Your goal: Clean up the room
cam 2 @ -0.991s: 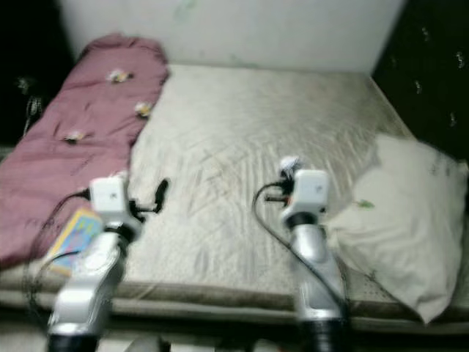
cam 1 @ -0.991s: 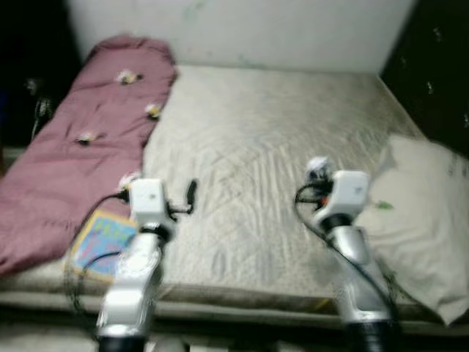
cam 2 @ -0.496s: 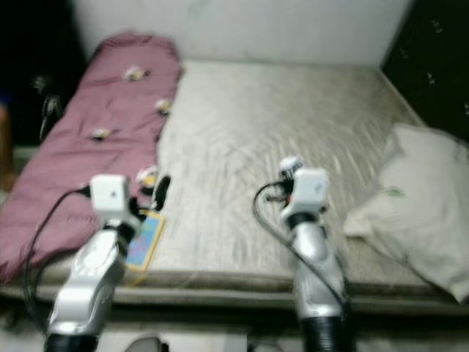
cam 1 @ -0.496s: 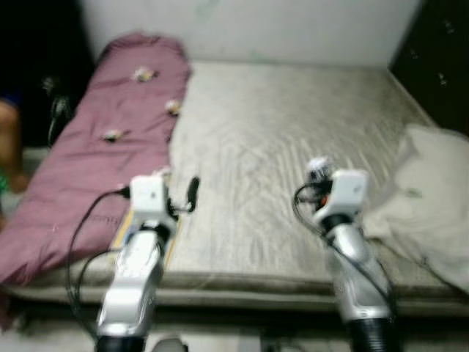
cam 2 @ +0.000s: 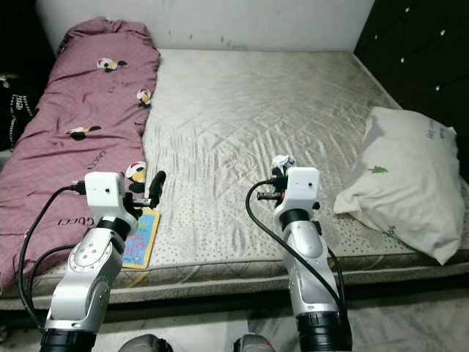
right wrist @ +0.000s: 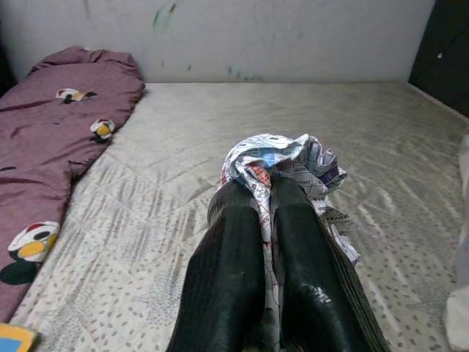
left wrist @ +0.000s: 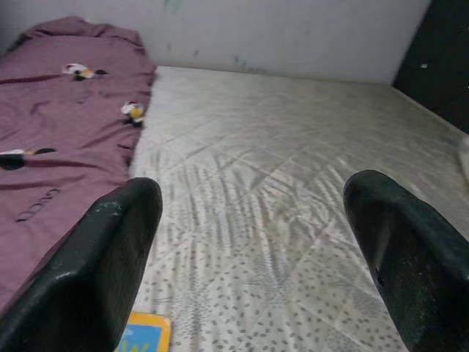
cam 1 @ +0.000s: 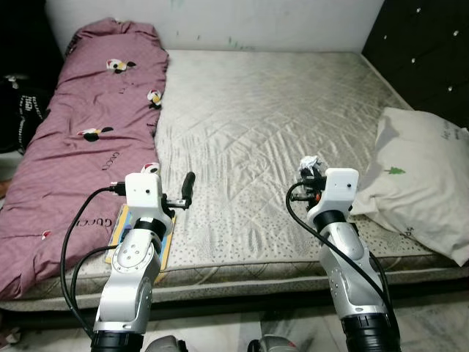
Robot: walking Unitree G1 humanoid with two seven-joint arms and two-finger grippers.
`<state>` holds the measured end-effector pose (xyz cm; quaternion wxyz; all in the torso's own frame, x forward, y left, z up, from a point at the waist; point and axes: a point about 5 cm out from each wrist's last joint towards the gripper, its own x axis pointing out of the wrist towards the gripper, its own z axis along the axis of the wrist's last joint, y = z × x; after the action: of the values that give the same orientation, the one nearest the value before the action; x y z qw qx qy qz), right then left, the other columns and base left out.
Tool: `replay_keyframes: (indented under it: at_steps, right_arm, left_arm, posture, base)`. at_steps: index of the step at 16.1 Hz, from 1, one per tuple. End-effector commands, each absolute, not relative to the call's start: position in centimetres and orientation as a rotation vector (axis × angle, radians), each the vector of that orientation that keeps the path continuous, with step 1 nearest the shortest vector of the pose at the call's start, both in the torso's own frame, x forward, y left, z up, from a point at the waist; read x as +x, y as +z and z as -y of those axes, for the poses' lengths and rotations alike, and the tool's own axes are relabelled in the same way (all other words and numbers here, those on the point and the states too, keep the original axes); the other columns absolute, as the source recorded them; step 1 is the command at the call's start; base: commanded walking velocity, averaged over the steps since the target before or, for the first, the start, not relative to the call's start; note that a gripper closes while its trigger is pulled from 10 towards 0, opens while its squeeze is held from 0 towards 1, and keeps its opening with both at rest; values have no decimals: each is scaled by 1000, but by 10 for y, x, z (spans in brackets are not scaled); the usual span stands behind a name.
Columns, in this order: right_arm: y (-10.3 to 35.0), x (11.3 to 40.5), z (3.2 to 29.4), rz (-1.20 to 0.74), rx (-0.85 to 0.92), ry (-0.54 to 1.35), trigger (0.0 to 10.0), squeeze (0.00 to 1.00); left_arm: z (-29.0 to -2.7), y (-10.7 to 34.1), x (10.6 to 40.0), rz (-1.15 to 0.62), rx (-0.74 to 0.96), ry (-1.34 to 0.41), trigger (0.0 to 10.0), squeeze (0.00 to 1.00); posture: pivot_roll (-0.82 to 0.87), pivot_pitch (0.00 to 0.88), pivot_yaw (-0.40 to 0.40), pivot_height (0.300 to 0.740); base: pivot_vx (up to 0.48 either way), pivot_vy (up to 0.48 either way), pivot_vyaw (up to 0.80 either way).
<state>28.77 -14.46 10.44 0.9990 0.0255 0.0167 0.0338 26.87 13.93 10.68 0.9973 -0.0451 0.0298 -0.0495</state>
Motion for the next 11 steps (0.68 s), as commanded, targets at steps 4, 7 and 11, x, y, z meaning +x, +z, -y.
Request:
replay_keyframes:
  at_steps: [4,7,11]
  right_arm:
    - [105,292,140,-42,50,88,10000,0]
    - [106,293,140,-38,48,91,10000,0]
    - [102,293,142,-54,43,86,10000,0]
  left_arm:
    - [-140,108,271,-56,-91,-103,10000,0]
    - [-138,109,272,-54,-96,-108,10000,0]
    - [-138,109,273,-53,-93,-115,10000,0]
  posture:
    - [-9,0,-30,740]
    - [-13,0,-31,740]
    - [-11,0,-29,740]
  base:
    - [0,0,-200]
    - [0,0,-800]
    - [0,0,-667]
